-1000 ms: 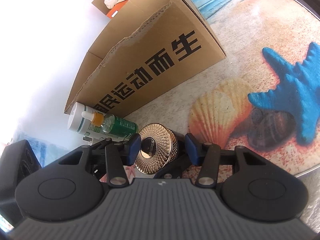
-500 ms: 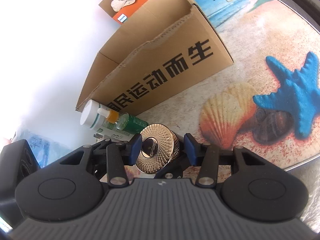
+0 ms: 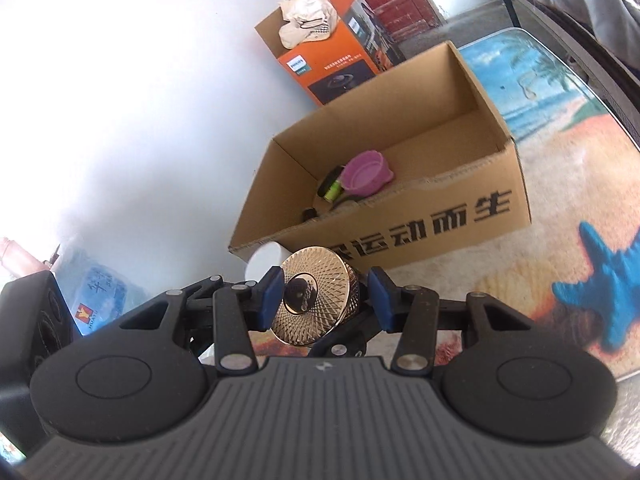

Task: Organize rigid objects
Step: 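Carry the gold-lidded jar over the box with the right gripper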

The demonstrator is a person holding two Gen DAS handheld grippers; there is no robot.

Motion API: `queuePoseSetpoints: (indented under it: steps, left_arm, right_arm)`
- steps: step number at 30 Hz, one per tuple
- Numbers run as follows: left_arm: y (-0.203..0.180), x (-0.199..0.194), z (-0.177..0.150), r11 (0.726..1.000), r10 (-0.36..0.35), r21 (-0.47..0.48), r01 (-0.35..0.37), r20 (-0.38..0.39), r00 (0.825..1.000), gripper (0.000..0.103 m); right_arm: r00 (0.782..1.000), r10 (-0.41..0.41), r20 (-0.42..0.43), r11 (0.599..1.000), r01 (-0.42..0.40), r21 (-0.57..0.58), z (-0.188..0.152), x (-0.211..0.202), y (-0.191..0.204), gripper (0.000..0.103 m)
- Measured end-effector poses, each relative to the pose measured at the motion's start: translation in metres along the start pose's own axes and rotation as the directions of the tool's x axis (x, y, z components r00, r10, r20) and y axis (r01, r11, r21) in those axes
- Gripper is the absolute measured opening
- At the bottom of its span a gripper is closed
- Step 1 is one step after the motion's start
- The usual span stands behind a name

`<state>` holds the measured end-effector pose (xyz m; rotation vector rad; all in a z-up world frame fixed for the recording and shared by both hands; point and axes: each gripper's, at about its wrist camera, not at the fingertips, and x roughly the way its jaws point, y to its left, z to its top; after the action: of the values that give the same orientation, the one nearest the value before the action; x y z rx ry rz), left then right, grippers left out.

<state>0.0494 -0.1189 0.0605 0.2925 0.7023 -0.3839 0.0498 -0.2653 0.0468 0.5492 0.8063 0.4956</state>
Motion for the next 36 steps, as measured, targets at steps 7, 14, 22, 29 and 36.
queuePoseSetpoints:
  steps: [7,14,22,29,36]
  left_arm:
    - [0.042,0.008,0.056,0.997,-0.015,-0.076,0.012,-0.042,0.999,0.057]
    - [0.077,0.068,0.097,0.991,-0.043,-0.135,0.020,-0.171,0.984,0.057]
    - [0.112,0.156,0.117,0.972,-0.097,-0.236,0.016,-0.336,0.937,0.057]
    - [0.122,0.208,0.124,0.959,-0.114,-0.285,-0.006,-0.402,0.908,0.057]
    - [0.125,0.241,0.125,0.939,-0.146,-0.344,-0.011,-0.427,0.892,0.057]
  right_arm:
    - [1.000,0.014,-0.024,0.998,-0.015,-0.065,0.066,0.021,0.026,0.045]
    - [0.989,0.003,-0.148,1.000,-0.004,-0.005,0.132,0.081,0.006,0.045]
    - [0.962,-0.040,-0.271,0.999,0.046,0.014,0.179,0.156,-0.027,0.045]
    - [0.937,-0.085,-0.338,0.996,0.086,-0.014,0.198,0.202,-0.053,0.045]
    - [0.917,-0.135,-0.375,0.991,0.120,-0.064,0.210,0.232,-0.072,0.045]
